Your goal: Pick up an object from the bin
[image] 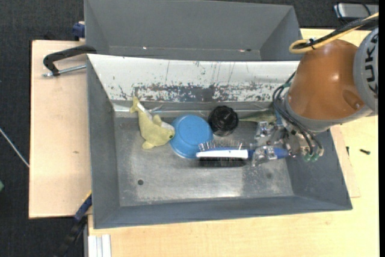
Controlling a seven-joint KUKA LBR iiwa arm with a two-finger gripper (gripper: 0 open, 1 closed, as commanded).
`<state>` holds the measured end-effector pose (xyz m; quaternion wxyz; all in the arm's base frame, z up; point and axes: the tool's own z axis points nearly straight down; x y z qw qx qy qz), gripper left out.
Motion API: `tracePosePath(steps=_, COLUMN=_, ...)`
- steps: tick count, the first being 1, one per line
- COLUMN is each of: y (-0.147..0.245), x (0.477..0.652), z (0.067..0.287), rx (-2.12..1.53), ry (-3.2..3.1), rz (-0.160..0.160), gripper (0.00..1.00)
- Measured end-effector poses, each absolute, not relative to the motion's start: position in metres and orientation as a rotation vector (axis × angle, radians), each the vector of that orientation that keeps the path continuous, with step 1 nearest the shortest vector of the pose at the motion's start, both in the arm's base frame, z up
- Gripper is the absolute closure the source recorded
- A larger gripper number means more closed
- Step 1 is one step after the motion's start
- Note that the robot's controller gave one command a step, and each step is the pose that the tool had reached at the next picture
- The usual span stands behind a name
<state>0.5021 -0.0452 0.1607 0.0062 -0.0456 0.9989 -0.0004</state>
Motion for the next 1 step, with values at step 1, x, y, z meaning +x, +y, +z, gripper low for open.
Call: tracePosePath(steps=1, y=-0.0527, x=0.5048, z=0.2605, rx=-0.138, ry=3.124, rz=-0.003, gripper=1.0)
